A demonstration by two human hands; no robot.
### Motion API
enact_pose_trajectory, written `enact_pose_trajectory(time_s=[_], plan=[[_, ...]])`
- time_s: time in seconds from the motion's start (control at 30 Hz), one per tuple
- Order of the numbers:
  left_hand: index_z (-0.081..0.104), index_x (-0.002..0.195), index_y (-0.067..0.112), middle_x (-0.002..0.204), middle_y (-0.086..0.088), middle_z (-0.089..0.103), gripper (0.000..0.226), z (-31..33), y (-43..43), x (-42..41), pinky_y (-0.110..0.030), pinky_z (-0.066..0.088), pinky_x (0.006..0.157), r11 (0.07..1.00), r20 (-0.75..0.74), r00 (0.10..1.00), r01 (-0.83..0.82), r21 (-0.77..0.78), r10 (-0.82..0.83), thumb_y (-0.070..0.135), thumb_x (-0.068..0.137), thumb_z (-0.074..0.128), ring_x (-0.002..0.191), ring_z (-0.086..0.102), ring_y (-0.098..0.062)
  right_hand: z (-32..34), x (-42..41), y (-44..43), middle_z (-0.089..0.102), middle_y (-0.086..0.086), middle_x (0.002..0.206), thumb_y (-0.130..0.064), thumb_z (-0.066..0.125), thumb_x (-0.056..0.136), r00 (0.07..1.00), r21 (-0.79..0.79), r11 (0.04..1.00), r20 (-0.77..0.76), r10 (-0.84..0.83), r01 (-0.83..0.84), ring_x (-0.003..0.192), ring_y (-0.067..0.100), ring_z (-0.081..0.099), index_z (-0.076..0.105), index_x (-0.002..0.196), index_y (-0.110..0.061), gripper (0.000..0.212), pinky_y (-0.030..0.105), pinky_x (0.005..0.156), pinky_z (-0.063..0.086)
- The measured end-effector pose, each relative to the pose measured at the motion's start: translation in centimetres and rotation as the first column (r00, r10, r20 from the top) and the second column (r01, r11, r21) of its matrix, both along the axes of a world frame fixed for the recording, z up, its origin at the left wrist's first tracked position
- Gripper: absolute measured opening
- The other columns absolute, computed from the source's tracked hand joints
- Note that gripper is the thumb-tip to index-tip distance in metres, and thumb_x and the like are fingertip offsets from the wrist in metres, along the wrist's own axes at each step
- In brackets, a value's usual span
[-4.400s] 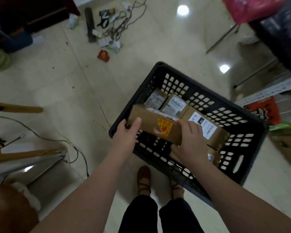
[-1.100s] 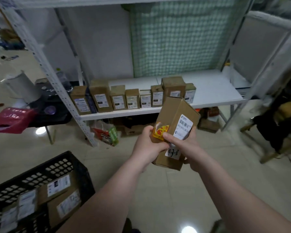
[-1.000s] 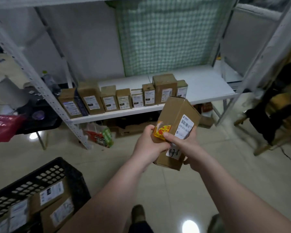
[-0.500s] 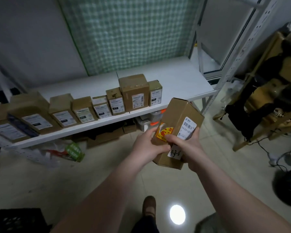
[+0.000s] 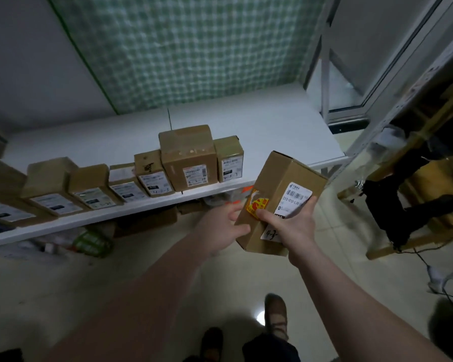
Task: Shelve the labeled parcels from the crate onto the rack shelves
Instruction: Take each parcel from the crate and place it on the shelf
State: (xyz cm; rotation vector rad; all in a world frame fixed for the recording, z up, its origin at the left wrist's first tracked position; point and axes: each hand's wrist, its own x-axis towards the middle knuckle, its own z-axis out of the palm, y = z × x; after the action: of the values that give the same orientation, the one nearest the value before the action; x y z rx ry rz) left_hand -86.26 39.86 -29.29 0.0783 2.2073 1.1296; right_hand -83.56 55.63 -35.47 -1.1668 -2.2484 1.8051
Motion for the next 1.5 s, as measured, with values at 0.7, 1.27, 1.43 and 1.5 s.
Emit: enact_pose_trajectory(time_s=[0.7, 1.27, 1.43, 1.5], plan=[[0.047, 0.134, 0.015, 0.135, -0.004, 0.046, 0.047, -23.9, 9.1, -17.3, -0.037, 0.044, 0.093, 0.748, -0.26, 0.937, 0.002, -0.663, -0.233, 0.021, 0.087, 0.052, 0.123, 0.048, -0.023, -16.5, -24.6, 9.6, 0.005, 0.013, 0.155, -0.038, 0.092, 0.056, 0.933, 0.377, 0.899, -0.185, 0.308, -0.222, 0.144, 0.029, 0.017, -0.016, 0.154, -0.025, 0.147, 0.042, 0.118, 0.026], [0.043, 0.134, 0.01, 0.123, -0.004, 0.049, 0.047, -31.5, 7.8, -18.6, -0.034, 0.051, 0.08, 0.64, -0.369, 0.869, -0.081, -0.764, -0.331, 0.027, 0.091, 0.049, 0.112, 0.053, -0.021, -24.9, -23.2, 6.9, 0.02, 0.02, 0.154, -0.014, 0.085, 0.068, 0.909, 0.449, 0.893, -0.385, 0.158, 0.036, 0.143, 0.021, 0.018, 0.008, 0.154, -0.002, 0.116, 0.017, 0.119, 0.015], [0.042, 0.133, 0.009, 0.123, -0.004, 0.047, 0.048, -31.2, 7.8, -18.6, -0.034, 0.051, 0.081, 0.625, -0.35, 0.867, -0.059, -0.779, -0.355, 0.03, 0.09, 0.05, 0.111, 0.053, -0.02, -25.2, -23.8, 8.8, 0.043, 0.003, 0.149, -0.013, 0.078, 0.07, 0.983, 0.261, 0.963, -0.152, 0.103, -0.061, 0.137, 0.021, 0.042, 0.01, 0.155, -0.028, 0.109, 0.046, 0.111, 0.04], [0.043, 0.131, 0.009, 0.122, -0.004, 0.048, 0.046, -31.2, 7.9, -18.7, -0.032, 0.05, 0.08, 0.622, -0.348, 0.861, -0.048, -0.781, -0.37, 0.029, 0.09, 0.05, 0.11, 0.053, -0.02, -25.2, -24.3, 9.0, 0.053, -0.001, 0.138, -0.015, 0.079, 0.066, 0.982, 0.245, 0.964, -0.126, 0.139, -0.105, 0.127, 0.02, 0.052, 0.017, 0.152, -0.03, 0.107, 0.045, 0.104, 0.048]])
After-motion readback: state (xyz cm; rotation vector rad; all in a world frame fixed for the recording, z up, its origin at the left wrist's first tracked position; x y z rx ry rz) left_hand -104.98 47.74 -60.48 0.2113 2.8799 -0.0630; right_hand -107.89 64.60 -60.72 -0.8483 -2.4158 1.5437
